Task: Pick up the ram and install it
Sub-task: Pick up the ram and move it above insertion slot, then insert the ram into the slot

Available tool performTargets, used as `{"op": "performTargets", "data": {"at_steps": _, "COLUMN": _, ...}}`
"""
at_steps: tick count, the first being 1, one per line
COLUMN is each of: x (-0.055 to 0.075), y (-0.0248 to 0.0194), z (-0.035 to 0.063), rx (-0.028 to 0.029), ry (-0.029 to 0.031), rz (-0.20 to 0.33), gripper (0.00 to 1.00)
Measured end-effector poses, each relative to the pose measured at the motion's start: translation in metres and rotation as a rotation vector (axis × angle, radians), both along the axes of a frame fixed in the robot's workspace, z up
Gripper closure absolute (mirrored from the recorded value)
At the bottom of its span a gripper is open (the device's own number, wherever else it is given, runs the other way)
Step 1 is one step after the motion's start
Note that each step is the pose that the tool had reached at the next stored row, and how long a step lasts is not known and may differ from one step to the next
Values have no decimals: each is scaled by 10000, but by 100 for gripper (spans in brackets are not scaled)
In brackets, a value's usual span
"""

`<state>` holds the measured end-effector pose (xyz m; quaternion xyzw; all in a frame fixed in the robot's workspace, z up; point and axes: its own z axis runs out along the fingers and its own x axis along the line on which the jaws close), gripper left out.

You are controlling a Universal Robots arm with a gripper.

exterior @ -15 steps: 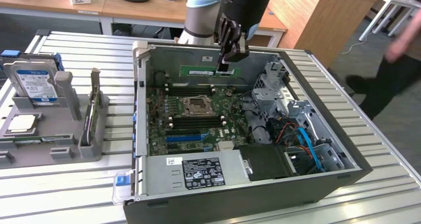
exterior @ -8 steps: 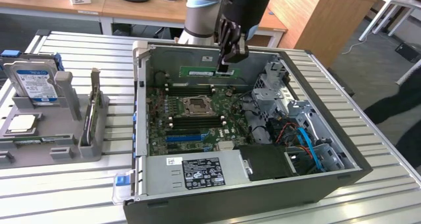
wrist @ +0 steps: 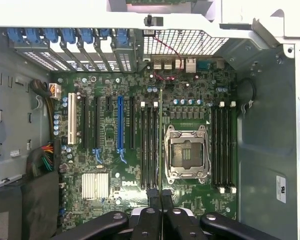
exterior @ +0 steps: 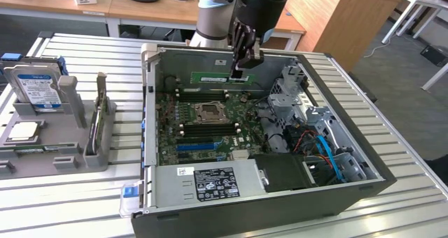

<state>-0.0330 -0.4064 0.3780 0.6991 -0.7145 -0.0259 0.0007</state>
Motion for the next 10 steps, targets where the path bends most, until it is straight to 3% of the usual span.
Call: {"op": "performTargets", "data": {"at_steps": 10, "x": 0, "y": 0, "z": -1, "rx": 2, "ry": -1, "rz": 0, "gripper": 88}}
